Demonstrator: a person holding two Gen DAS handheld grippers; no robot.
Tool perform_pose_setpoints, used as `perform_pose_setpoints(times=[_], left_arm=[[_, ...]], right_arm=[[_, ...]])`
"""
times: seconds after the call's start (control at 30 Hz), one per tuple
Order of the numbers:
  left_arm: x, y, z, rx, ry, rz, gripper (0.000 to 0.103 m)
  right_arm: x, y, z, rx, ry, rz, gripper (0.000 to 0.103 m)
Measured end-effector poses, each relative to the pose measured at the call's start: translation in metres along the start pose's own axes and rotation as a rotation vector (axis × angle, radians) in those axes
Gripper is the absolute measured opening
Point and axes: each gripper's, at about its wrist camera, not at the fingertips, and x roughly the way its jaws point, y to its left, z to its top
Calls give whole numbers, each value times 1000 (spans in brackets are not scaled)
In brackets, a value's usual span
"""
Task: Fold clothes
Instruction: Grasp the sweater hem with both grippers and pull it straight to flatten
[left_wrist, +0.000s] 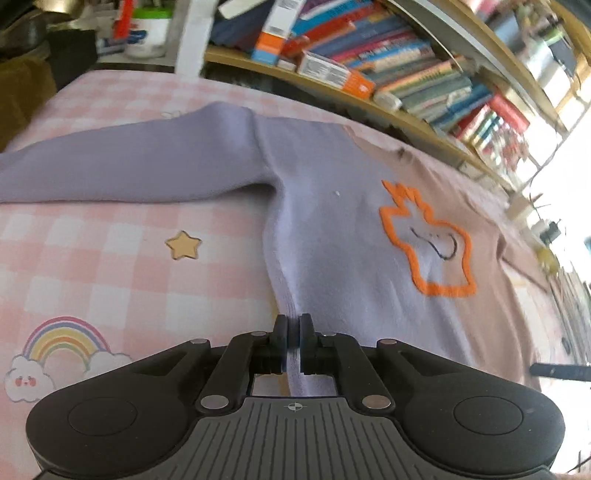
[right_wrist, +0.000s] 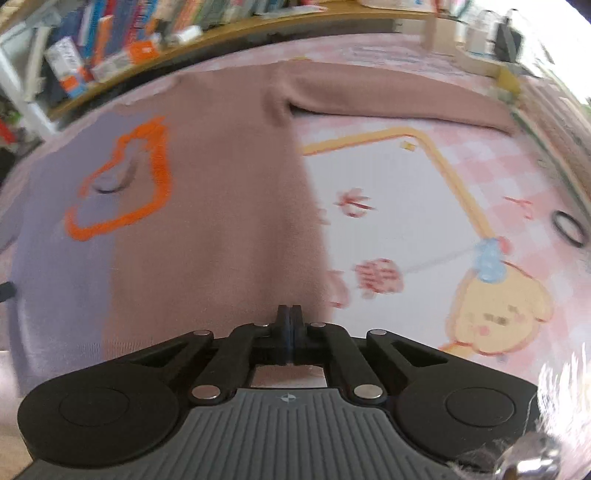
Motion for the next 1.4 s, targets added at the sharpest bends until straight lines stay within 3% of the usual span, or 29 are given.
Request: perform_pose_setpoints(times=[0.1, 0.23, 0.4, 0.53, 0.7, 0.77, 0.8, 0.83, 0.87, 1.03, 1.4], left_arm=[[1, 3, 0, 2, 8, 2, 6], [0, 13, 2, -37, 18, -12, 14], [-7, 19, -3, -55, 19, -30, 27], [-15, 17, -14, -67, 4, -43, 45], [-25, 8, -31, -106, -10, -39, 47], [-25, 1, -36, -101, -16, -27, 46], [-25, -3, -38, -89, -18, -13, 42], [-24, -8, -40, -76, -21, 0, 17], [-23, -11, -40, -65, -24, 16, 2], [-22, -10, -32, -60, -52, 110, 4], [-31, -19, -35, -62, -51, 153, 4]], right_arm=[[-1, -7, 0, 27, 7, 7, 0], [-7, -1, 5, 45, -43, 14, 2], [-7, -4, 8, 21, -66, -46, 20], [0, -12, 6, 11, -36, -53, 25], [6, -13, 5, -30, -21, -14, 25], [8, -12, 6, -66, -27, 4, 23], [8, -12, 7, -85, -30, 13, 14], [8, -12, 7, -95, -27, 27, 9], [7, -10, 6, -86, -15, 43, 8], [-5, -1, -5, -37, 17, 183, 7], [-7, -35, -9, 61, -43, 159, 7]])
